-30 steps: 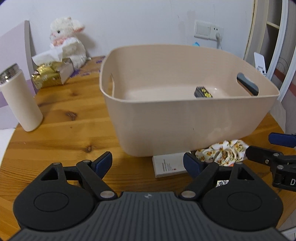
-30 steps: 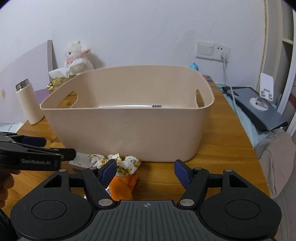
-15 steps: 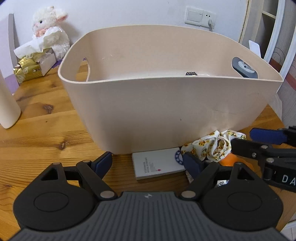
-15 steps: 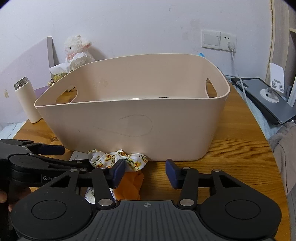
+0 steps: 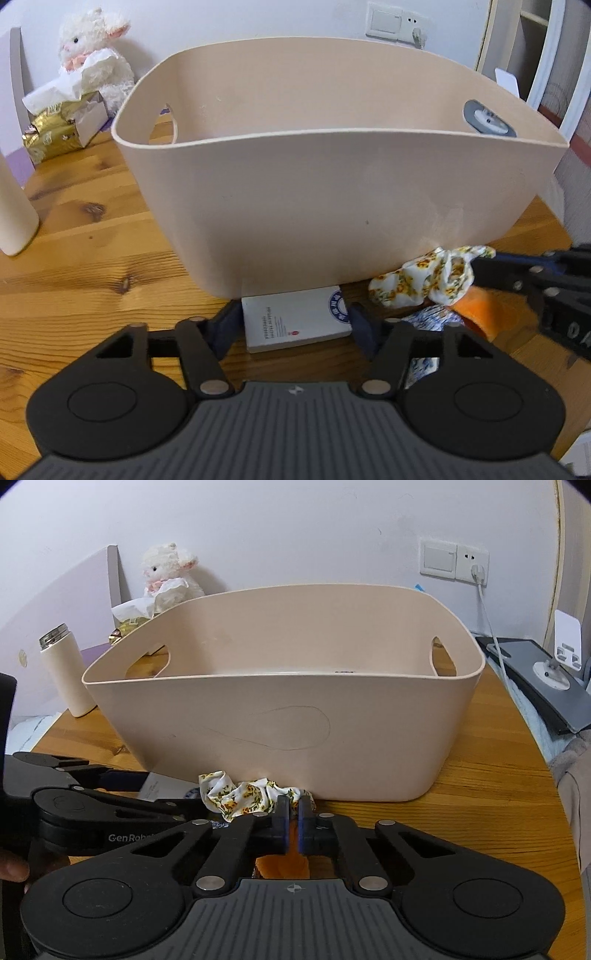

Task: Organize objects
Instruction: 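Grasp the white box with the left tool while the right tool grasps the floral scrunchie, then carry both held items into the bin and open both tools, then grasp the blue-and-white box with the left tool while the right tool grasps the orange cloth, then lower both held items into the bin and open both tools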

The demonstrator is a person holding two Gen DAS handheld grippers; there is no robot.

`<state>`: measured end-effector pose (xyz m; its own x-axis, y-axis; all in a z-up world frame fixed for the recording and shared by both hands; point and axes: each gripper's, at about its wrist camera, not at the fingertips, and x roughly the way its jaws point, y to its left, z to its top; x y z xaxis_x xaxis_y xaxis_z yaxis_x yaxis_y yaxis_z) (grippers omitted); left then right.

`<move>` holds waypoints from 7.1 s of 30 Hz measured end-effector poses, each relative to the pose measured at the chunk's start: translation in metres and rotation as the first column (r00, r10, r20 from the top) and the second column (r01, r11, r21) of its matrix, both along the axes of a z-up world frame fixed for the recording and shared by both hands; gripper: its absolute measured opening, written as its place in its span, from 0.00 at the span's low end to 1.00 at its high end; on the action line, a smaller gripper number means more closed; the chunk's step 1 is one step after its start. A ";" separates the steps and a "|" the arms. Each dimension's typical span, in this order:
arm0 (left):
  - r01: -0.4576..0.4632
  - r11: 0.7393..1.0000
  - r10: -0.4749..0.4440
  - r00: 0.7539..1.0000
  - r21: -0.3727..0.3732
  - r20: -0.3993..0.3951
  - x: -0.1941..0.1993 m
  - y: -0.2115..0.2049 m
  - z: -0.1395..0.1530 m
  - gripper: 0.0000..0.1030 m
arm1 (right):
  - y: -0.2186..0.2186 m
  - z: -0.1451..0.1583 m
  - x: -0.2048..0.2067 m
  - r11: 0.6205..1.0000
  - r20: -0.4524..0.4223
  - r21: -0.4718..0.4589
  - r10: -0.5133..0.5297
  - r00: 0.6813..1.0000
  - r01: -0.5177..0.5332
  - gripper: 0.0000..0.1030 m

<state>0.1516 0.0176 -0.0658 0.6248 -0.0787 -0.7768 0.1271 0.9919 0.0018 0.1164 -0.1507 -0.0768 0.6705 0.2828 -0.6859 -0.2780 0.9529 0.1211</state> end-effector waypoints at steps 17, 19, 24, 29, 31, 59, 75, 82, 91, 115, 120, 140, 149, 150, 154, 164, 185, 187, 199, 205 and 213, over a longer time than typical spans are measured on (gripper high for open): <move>-0.015 0.999 0.018 0.997 -0.033 0.075 -0.038 0.009 0.035 0.61 | -0.017 0.040 -0.029 1.000 0.102 0.015 -0.024 0.995 0.022 0.03; -0.017 0.999 0.020 0.995 -0.031 0.093 -0.044 0.009 0.042 0.61 | -0.019 0.046 -0.034 1.000 0.117 0.016 -0.023 0.993 0.022 0.03; -0.011 0.999 0.016 0.989 -0.033 0.145 -0.055 0.009 0.063 0.61 | -0.022 0.060 -0.041 1.000 0.158 0.016 -0.026 0.987 0.024 0.03; -0.003 0.999 0.009 0.978 -0.032 0.210 -0.064 0.008 0.088 0.61 | -0.029 0.075 -0.046 0.999 0.202 0.026 -0.042 0.978 0.038 0.03; -0.002 0.999 0.009 0.972 -0.032 0.236 -0.065 0.008 0.097 0.61 | -0.032 0.081 -0.047 0.999 0.221 0.031 -0.051 0.974 0.045 0.03; -0.078 0.996 0.071 0.982 0.032 0.178 0.049 0.003 0.083 0.61 | -0.037 0.097 0.043 0.992 0.245 0.044 -0.125 0.962 0.117 0.03; -0.059 0.997 0.048 0.980 0.052 0.194 0.029 -0.006 0.090 0.76 | -0.032 0.085 0.028 0.994 0.188 0.002 -0.105 0.977 0.107 0.46; -0.077 0.996 0.067 0.969 0.033 0.239 0.000 -0.005 0.109 0.78 | -0.046 0.095 -0.001 0.994 0.201 0.022 -0.105 0.974 0.103 0.59; -0.082 0.997 0.077 0.968 0.013 0.240 -0.041 -0.006 0.111 0.81 | -0.057 0.087 -0.040 0.996 0.186 0.006 -0.093 0.978 0.094 0.65; 0.029 0.998 -0.026 0.999 -0.064 0.038 -0.047 -0.050 0.019 0.82 | -0.063 0.016 -0.045 0.996 0.017 -0.082 -0.025 1.000 0.026 0.69; 0.019 0.997 -0.017 1.000 -0.073 0.024 -0.042 -0.047 0.006 0.83 | -0.056 0.009 -0.043 0.997 0.016 -0.079 -0.005 1.000 0.006 0.70; -0.072 0.990 0.073 0.997 -0.119 0.011 -0.042 -0.006 0.019 0.87 | -0.023 0.001 -0.041 0.993 0.006 -0.080 0.089 0.996 -0.088 0.75; -0.077 0.995 0.075 0.997 -0.056 -0.030 -0.033 -0.007 0.002 0.85 | -0.009 -0.010 -0.028 0.992 -0.015 -0.071 0.106 0.994 -0.107 0.73; -0.075 0.996 0.074 0.997 -0.052 -0.029 -0.034 -0.006 0.001 0.85 | -0.007 -0.011 -0.026 0.991 -0.013 -0.070 0.111 0.994 -0.112 0.73; -0.080 0.997 0.080 0.997 -0.016 -0.006 -0.036 -0.003 0.002 0.68 | 0.004 -0.016 -0.023 0.986 -0.010 -0.086 0.141 0.990 -0.141 0.57; -0.052 0.999 0.052 0.999 -0.010 -0.006 -0.045 0.002 0.007 0.46 | 0.014 -0.015 -0.027 0.982 0.015 -0.110 0.158 0.987 -0.155 0.09; -0.001 1.000 -0.001 0.979 0.010 0.205 -0.059 0.005 0.099 0.46 | -0.030 0.070 -0.038 0.997 0.239 -0.052 0.070 0.969 -0.059 0.09; -0.001 1.000 0.000 0.977 0.007 0.214 -0.052 0.005 0.105 0.46 | -0.032 0.078 -0.034 0.998 0.258 -0.047 0.056 0.965 -0.045 0.09; 0.015 1.000 -0.016 0.967 0.004 0.256 -0.033 -0.004 0.128 0.46 | -0.032 0.102 -0.006 1.000 0.305 -0.026 0.020 0.952 -0.013 0.09; -0.007 1.000 0.001 0.963 0.023 0.269 -0.002 -0.006 0.137 0.46 | -0.030 0.101 0.014 1.000 0.284 -0.014 -0.014 0.959 0.019 0.09; -0.053 0.998 0.050 0.993 0.032 0.106 0.061 -0.008 0.102 0.46 | -0.034 0.079 0.051 0.997 0.154 -0.008 -0.074 0.985 0.076 0.09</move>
<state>0.2128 0.0095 0.0358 0.7055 -0.0187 -0.7085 0.0732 0.9962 0.0466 0.1678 -0.1852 0.0023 0.7869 0.2190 -0.5769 -0.2202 0.9730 0.0690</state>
